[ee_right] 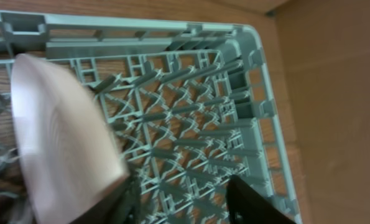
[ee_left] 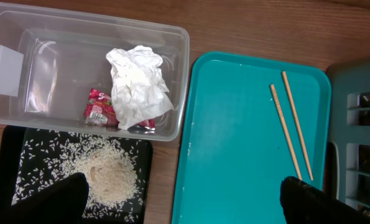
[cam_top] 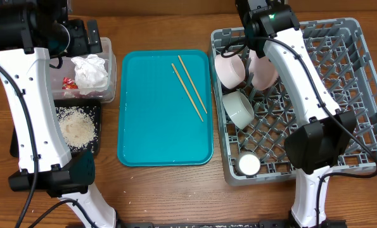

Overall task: Sort waste into correct bins and load items into the dishwasher
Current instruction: 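Carry the white plate right and stand it upright in the rack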

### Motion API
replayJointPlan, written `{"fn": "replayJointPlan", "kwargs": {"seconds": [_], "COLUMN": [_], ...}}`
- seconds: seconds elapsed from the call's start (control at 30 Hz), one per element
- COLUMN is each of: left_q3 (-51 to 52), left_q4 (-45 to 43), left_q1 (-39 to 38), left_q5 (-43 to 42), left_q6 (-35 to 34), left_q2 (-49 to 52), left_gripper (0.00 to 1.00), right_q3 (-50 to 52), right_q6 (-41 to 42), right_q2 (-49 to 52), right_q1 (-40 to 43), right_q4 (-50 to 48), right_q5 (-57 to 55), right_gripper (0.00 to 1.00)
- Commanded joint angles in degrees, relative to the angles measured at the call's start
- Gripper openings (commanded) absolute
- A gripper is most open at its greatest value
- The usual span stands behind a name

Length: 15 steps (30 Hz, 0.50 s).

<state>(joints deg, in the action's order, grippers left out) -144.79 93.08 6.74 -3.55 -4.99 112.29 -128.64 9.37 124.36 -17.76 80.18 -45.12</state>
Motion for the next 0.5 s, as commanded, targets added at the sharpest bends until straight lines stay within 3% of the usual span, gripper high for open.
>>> {"fn": "replayJointPlan", "kwargs": {"seconds": [0.0, 0.3, 0.4, 0.47], "left_q3": [-1.2, -1.2, -1.2, -1.2], "left_q4": [-0.1, -0.1, -0.1, -0.1], "left_q1": [-0.4, -0.4, -0.4, -0.4], "left_q5": [0.6, 0.6, 0.6, 0.6], "left_q6": [-0.3, -0.3, -0.3, -0.3], "left_q2": [-1.0, -1.0, -1.0, -1.0], "left_gripper": [1.0, 1.0, 1.0, 1.0], "right_q3": [-0.4, -8.3, -8.7, -8.7], "right_q6": [0.7, 0.6, 0.6, 0.6], "right_q2": [-0.9, -5.9, -7.8, -8.7], "right_q1": [-0.3, -0.3, -0.3, -0.3], "right_q4": [-0.4, 0.2, -0.3, -1.2], "right_q5": [2.9, 10.8, 13.6, 17.2], "right_gripper": [0.54, 0.91, 1.0, 1.0]}}
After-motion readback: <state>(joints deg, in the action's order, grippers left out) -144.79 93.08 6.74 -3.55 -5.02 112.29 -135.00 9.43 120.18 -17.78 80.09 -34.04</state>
